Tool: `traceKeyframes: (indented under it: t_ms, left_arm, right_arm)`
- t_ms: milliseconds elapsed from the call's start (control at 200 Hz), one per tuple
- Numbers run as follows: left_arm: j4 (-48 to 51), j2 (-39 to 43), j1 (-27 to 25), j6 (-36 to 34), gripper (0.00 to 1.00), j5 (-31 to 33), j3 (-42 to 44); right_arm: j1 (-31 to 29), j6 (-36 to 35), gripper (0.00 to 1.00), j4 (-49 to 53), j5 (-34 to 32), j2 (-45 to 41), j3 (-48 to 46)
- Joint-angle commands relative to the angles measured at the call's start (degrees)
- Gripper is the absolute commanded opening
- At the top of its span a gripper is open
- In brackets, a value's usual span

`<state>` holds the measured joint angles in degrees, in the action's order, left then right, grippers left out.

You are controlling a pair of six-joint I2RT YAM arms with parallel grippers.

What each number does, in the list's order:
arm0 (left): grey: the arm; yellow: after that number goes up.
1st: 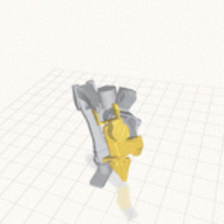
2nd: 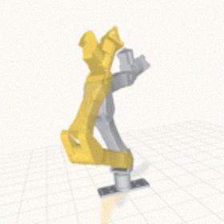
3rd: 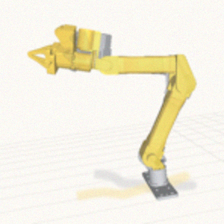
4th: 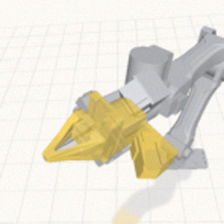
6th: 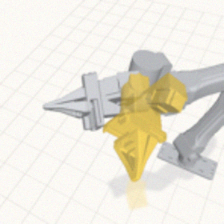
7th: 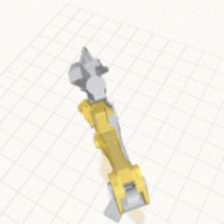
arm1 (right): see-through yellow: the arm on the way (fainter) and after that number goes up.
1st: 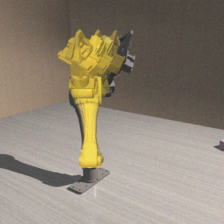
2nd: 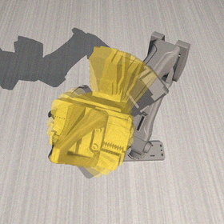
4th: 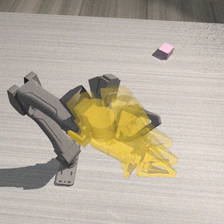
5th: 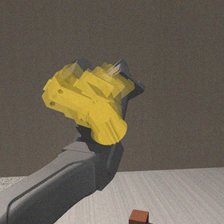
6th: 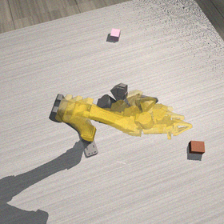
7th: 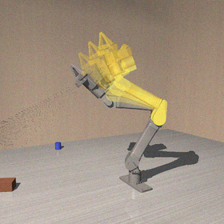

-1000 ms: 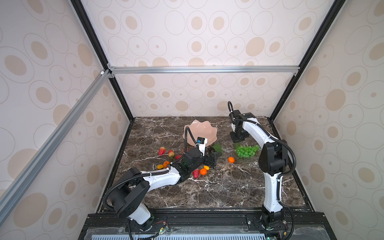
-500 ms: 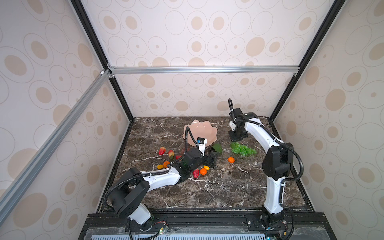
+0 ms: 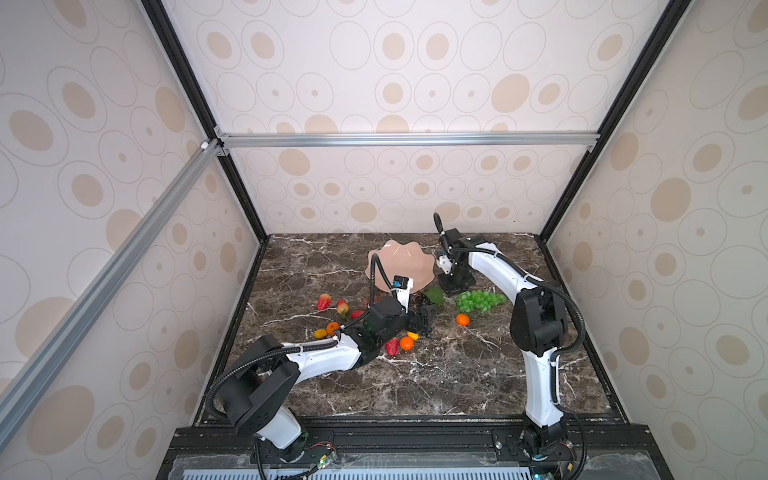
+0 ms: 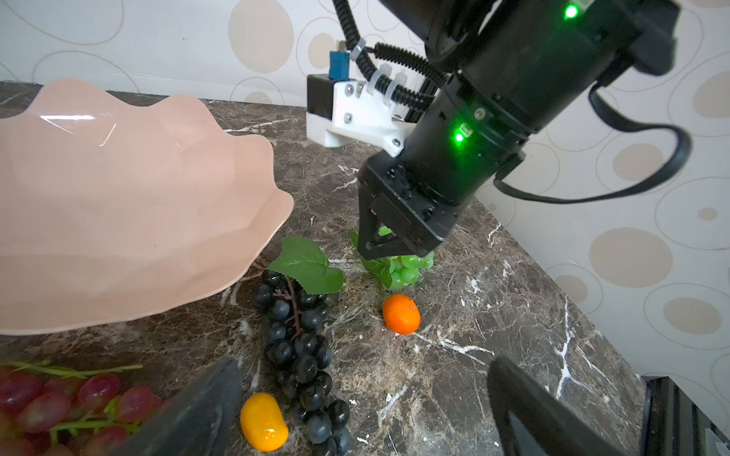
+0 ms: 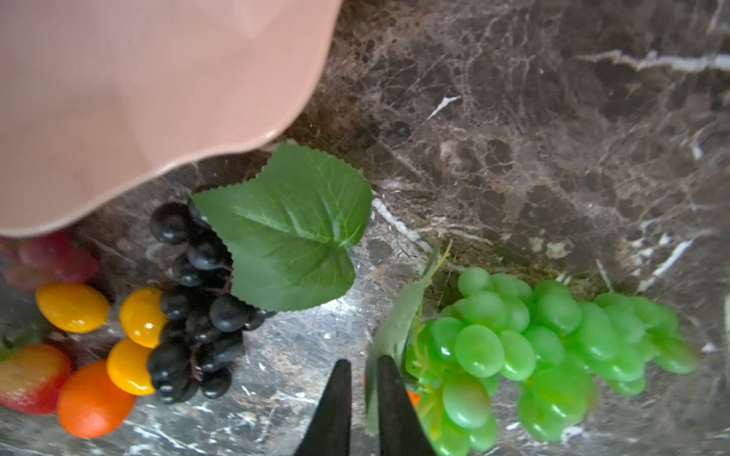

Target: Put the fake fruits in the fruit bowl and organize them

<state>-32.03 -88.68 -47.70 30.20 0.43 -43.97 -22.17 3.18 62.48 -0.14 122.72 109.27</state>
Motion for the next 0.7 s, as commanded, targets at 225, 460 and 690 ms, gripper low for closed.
traceKeyframes:
  t_ms: [225, 460, 690]
  left_arm:
    - [-4.1, 1.4, 0.1, 3.9, 0.98, 0.7, 3.0]
    - [-10.7, 2.9, 1.2, 7.0, 0.98, -2.0, 8.4]
    - [-16.9, 5.2, 1.4, 5.8, 0.98, -5.2, 12.4]
  right_arm:
    - [-1.0, -2.4, 0.28, -2.4, -7.9, -5.7, -4.5]
    - [-4.4, -7.1, 0.34, -4.1, -14.2, -8.1, -8.3]
    - [-6.8, -10.1, 0.44, -6.0, -17.3, -11.6, -12.6]
